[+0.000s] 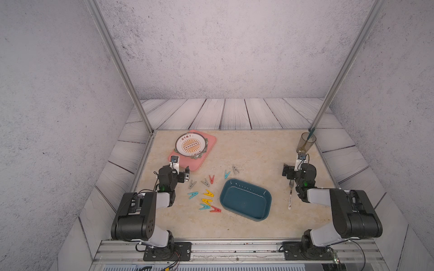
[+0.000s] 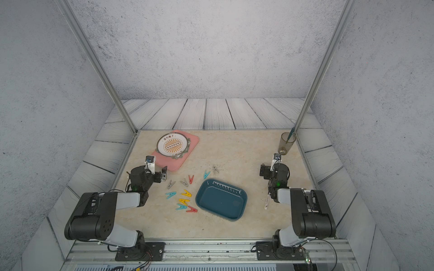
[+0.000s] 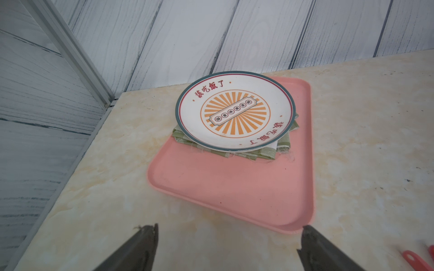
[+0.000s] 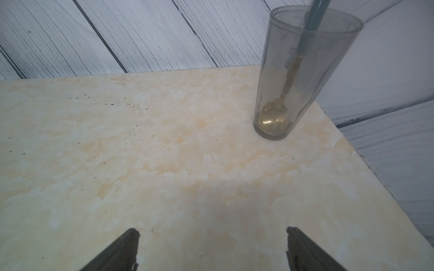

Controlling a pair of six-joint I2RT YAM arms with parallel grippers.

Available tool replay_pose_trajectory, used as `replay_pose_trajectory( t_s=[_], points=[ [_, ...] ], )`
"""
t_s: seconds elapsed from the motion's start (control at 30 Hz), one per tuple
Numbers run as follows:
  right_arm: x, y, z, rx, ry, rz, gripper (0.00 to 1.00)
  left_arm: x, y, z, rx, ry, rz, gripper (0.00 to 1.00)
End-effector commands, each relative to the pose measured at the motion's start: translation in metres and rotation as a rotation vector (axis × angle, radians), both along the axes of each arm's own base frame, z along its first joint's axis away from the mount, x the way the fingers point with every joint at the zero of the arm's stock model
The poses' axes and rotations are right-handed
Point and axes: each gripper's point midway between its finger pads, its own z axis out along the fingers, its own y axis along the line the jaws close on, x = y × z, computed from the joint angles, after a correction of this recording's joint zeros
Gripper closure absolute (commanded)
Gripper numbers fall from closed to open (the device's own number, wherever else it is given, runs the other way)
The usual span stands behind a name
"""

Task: Take the clothespins out of the storage box
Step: Reset both arms

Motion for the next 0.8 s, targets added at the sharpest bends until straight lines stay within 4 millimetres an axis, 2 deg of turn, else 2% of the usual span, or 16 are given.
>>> replay_pose_trajectory(
  t_s=[0.0,0.67,0.7,0.77],
  points=[
    [0.005,0.004,0.000,-0.002,0.002,0.020,0.01,0.006,0.005,0.001,-0.006,0.009,0.037,0.02],
    [0.006,0.007,-0.001,-0.010,0.010,0.035,0.01,0.007,0.006,0.002,-0.008,0.010,0.040,0.02],
    [0.005,0.008,-0.001,-0.010,0.010,0.043,0.01,0.008,0.007,0.002,-0.010,0.013,0.042,0.02],
    [0.003,0.033,0.001,-0.009,-0.005,0.205,0.01,0.008,0.007,0.002,-0.010,0.014,0.043,0.02]
  ],
)
